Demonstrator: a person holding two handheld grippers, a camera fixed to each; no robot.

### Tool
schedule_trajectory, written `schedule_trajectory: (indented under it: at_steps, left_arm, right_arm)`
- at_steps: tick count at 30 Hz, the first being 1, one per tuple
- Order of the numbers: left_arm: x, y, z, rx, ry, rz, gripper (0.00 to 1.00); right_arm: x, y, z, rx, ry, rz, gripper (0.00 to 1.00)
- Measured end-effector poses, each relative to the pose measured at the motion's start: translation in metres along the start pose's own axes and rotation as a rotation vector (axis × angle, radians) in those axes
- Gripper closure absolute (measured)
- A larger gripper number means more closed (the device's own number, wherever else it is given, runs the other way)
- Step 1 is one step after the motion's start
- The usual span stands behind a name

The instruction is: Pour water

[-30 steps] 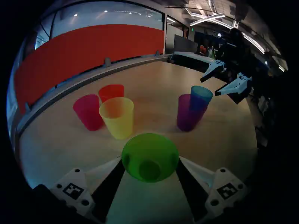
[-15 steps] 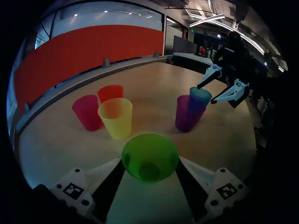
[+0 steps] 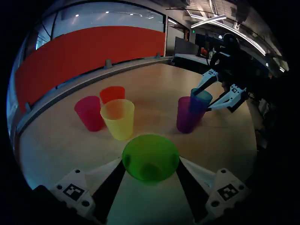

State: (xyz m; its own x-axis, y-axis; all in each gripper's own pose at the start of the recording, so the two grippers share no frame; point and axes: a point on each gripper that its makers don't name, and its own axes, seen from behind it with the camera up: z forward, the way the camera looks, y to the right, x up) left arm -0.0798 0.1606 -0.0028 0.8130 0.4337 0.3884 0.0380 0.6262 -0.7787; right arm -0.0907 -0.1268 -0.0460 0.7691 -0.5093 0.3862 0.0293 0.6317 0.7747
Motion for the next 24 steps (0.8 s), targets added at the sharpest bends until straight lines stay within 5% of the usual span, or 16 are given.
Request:
schedule_trajectory:
  at_steps: [12,24]
  left_arm:
    - [-0.0009,0.0001,-0.0042,0.006,0.002,0.001,0.13]
    - [-0.0002,-0.0005,-0.0098,0.014,0.017,-0.011,0.13]
  right_arm:
    - [-0.0022,0.0037,0.0087,-0.014,-0.014,-0.024,0.09]
    - [0.0033,0.0052,0.0068,-0.018,0.012,0.015,0.11]
